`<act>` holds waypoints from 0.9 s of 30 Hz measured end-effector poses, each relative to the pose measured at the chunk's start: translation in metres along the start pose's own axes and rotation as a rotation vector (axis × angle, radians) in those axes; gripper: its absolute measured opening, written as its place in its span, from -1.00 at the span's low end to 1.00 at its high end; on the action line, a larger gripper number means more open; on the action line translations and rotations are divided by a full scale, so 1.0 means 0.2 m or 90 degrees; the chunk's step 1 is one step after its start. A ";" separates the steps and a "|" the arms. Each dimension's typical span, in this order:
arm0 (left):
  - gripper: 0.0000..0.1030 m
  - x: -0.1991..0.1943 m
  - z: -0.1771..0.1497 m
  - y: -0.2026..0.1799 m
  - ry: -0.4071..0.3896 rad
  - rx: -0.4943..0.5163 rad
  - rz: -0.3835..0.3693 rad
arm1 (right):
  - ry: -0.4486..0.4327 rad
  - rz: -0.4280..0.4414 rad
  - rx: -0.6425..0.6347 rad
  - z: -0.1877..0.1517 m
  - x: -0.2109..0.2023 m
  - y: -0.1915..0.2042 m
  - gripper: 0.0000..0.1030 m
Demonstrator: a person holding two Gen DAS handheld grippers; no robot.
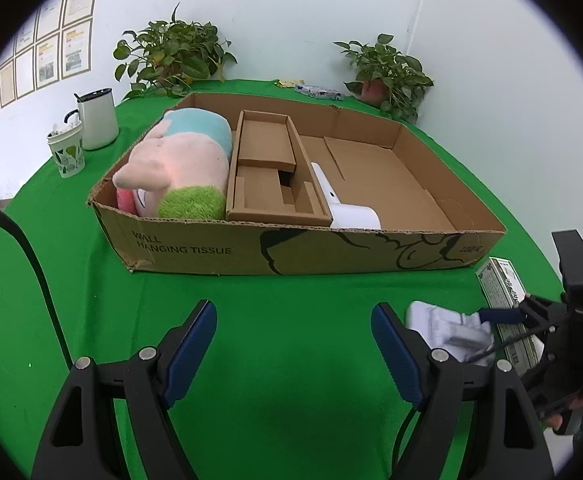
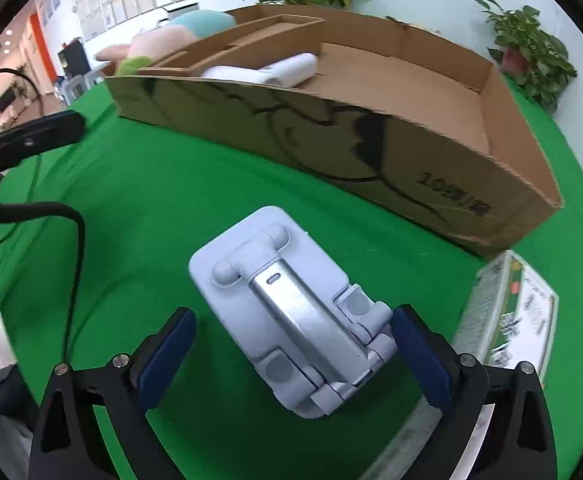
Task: Organize objects
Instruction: 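Reach the right gripper to the white phone stand and grasp it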
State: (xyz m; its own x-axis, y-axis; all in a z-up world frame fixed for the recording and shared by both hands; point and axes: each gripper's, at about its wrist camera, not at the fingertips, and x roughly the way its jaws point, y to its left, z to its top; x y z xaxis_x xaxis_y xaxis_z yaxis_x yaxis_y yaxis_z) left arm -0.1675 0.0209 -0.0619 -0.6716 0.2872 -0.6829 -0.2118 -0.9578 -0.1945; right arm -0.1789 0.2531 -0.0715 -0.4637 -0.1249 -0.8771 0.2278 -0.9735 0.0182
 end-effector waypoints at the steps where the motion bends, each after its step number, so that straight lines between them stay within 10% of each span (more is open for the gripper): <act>1: 0.54 0.00 0.00 0.00 0.004 -0.001 -0.004 | -0.001 0.024 0.003 -0.01 -0.02 0.04 0.91; 6: 0.54 0.05 -0.02 0.04 0.046 -0.018 -0.054 | -0.046 0.101 -0.018 -0.12 -0.12 0.27 0.88; 13: 0.53 0.17 -0.02 0.03 0.111 -0.054 -0.149 | -0.098 0.031 0.043 -0.10 -0.10 0.33 0.85; 19: 0.51 0.22 -0.05 0.02 0.157 -0.078 -0.220 | -0.098 -0.073 0.072 -0.07 -0.07 0.42 0.10; 27: 0.49 0.20 -0.16 0.00 0.232 -0.120 -0.329 | -0.106 -0.072 0.124 -0.19 -0.16 0.53 0.19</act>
State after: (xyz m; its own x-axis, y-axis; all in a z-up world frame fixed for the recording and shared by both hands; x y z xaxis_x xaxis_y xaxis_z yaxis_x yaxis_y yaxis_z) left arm -0.1716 0.0328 -0.1125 -0.2267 0.7190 -0.6570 -0.2915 -0.6937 -0.6586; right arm -0.1074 0.1619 -0.0594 -0.6145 -0.0273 -0.7884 0.0048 -0.9995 0.0308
